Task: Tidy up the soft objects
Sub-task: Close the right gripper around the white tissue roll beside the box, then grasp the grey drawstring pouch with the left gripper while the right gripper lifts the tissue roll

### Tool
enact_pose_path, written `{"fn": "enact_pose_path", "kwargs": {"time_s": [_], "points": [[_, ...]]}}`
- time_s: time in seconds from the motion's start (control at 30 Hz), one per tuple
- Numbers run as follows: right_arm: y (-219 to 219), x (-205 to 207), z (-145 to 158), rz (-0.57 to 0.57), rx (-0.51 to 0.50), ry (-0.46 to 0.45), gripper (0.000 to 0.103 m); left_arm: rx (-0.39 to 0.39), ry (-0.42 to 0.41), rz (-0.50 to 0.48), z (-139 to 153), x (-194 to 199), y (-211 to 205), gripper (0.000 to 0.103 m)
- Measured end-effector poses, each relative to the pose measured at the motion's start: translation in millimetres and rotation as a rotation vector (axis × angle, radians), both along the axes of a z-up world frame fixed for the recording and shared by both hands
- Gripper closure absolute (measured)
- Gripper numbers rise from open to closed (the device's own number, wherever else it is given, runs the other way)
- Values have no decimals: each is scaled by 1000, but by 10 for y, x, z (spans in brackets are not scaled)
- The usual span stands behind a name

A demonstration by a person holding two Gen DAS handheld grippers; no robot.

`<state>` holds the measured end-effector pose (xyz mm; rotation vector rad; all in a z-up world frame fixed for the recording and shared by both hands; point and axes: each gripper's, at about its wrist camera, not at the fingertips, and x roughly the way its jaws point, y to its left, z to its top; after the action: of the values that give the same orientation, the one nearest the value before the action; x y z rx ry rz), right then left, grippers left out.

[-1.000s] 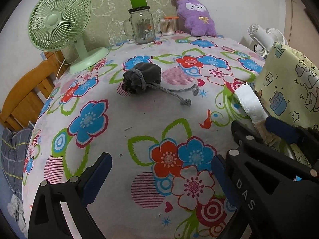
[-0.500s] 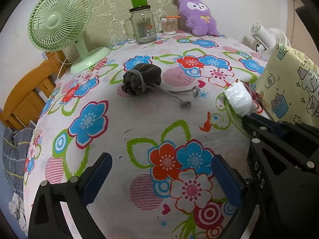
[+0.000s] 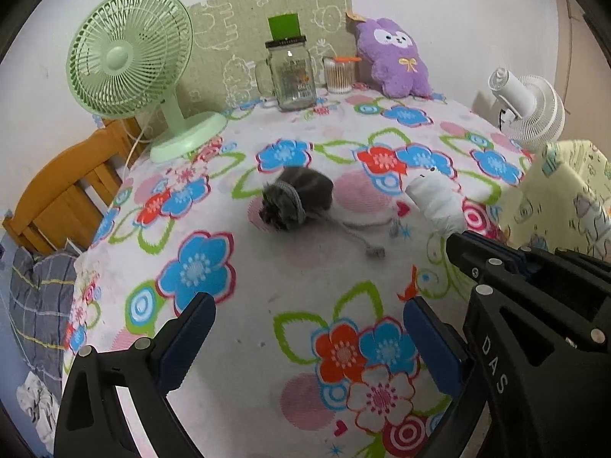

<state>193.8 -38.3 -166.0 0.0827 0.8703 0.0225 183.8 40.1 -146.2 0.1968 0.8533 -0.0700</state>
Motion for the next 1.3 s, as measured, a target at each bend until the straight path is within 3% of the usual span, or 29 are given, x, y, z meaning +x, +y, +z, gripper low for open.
{"fn": "enact_pose_path", "kwargs": {"time_s": [0.33, 0.77, 1.0, 1.07, 1.13, 1.3], "points": [[58, 245, 119, 20, 53, -18, 98, 21, -18, -30, 126, 290, 60, 3], [17, 539, 118, -50, 111, -22, 98, -5, -14, -57, 78, 730, 53, 8], [3, 638, 4, -75, 99, -4, 98, -3, -19, -20, -84, 879, 71, 19], [-3, 659, -34, -79, 95, 5, 98, -19, -1, -23, -141, 911, 75, 28], [-8, 680, -73, -81, 95, 17, 97, -32, 7, -23, -177, 930, 80, 43], [-2, 684, -104, -77, 91, 23, 97, -23, 2, -13, -195, 914, 87, 56]]}}
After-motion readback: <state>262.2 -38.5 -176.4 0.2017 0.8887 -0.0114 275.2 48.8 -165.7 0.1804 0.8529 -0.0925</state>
